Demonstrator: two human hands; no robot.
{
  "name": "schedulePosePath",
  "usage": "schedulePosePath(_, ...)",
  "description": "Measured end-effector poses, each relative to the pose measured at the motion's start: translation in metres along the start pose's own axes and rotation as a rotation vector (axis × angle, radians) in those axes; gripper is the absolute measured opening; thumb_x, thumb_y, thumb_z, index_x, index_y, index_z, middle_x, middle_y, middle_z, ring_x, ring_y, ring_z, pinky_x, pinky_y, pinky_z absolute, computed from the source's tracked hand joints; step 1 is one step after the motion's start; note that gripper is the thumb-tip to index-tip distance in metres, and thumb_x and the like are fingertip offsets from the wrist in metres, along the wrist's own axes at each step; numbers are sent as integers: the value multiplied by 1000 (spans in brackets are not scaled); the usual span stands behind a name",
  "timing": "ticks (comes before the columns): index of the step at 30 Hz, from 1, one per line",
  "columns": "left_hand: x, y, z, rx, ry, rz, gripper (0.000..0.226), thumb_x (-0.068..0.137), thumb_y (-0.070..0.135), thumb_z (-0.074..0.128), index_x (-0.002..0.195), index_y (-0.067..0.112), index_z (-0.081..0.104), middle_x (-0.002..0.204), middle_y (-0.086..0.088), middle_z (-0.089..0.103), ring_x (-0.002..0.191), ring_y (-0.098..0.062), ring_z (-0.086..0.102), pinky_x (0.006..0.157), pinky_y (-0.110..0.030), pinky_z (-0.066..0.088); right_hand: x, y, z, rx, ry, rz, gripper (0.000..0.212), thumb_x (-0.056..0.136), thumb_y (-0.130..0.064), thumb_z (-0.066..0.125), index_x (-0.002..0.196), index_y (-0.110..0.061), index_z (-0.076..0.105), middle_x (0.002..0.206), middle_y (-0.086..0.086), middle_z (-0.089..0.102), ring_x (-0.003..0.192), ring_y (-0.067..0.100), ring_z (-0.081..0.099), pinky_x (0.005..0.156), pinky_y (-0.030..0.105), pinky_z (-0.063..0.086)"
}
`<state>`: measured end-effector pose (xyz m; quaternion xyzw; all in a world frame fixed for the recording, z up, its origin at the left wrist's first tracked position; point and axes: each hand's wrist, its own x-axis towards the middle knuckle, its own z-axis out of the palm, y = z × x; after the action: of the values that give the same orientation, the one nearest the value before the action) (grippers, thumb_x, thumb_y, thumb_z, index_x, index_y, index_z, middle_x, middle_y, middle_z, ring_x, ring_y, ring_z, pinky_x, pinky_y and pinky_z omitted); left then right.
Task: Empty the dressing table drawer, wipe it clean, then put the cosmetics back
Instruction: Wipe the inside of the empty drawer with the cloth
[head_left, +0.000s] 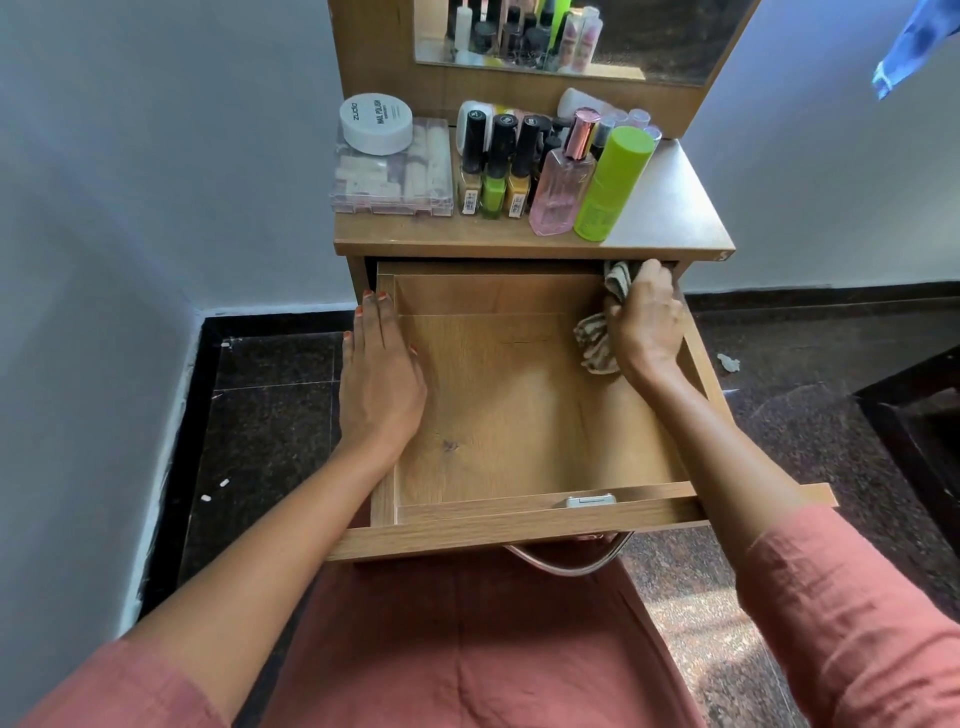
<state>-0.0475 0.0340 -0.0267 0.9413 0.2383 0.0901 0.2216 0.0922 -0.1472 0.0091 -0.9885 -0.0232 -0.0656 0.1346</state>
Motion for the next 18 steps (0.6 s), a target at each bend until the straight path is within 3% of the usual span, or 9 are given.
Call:
schedulePosePath(7,-1,-1,-1,-54,12,2,54,98,9,29,147,7,7,157,-8,6,145,-22,8,118,-32,6,-23,-54,23,375,-74,-53,39,87,-7,54,121,3,39,127,21,43,113,39,50,92,41,39)
schedulePosePath(14,-1,0,-3,-68,12,-1,56,97,11,33,147,8,8,156,-9,8,144,-25,10,118,-36,8,-50,-103,47,438,-254,-576,43,85,-5,57,125,3,41,132,20,38,113,33,50,96,41,45)
schedulePosePath(16,0,0,-2,-63,6,2,59,96,13,35,147,7,7,156,-9,8,145,-22,7,118,-36,6,-53,-111,53,275,-257,-686,45,84,-1,56,128,1,42,132,19,41,106,34,57,88,43,52)
schedulePosePath(18,1,-1,-1,-59,0,-1,61,95,14,38,147,7,5,156,-9,7,145,-21,6,118,-36,5,-54,-117,61,170,-83,-753,35,79,1,56,114,0,56,117,18,57,79,29,67,60,38,59)
